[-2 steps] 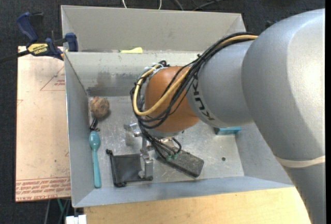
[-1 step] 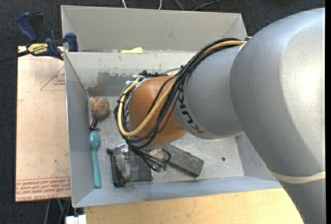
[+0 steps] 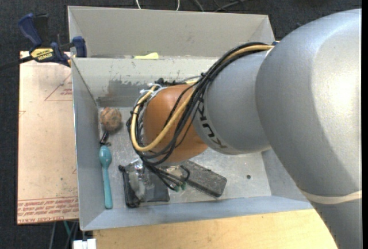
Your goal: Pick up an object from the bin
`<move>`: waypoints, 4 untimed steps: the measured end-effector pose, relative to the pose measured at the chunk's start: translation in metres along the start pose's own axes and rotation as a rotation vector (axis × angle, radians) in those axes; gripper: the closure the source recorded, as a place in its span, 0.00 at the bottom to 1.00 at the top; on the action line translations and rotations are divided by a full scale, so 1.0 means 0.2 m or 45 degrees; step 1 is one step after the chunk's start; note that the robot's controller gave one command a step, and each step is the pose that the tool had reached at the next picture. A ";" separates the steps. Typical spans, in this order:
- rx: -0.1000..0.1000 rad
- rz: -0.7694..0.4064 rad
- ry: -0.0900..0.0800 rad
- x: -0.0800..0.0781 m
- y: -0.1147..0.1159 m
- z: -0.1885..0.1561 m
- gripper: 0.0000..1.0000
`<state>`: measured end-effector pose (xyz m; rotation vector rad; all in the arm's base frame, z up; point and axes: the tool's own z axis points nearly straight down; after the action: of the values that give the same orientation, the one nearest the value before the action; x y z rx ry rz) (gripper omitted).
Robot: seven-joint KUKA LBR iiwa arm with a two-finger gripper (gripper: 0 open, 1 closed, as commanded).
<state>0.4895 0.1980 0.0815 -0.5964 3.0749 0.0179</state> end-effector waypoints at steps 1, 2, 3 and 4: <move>-0.001 0.291 -0.002 -0.17 -0.03 0.01 1.00; -0.001 0.457 0.000 -0.17 -0.08 -0.02 0.00; -0.001 0.498 0.001 -0.14 -0.08 -0.03 0.00; -0.003 0.568 0.003 0.09 -0.15 0.05 1.00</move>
Offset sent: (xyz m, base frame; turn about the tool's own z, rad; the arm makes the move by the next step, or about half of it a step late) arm 0.0314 -0.0055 0.0073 0.3927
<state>0.4848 0.1634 0.0704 0.0988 3.1363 0.0238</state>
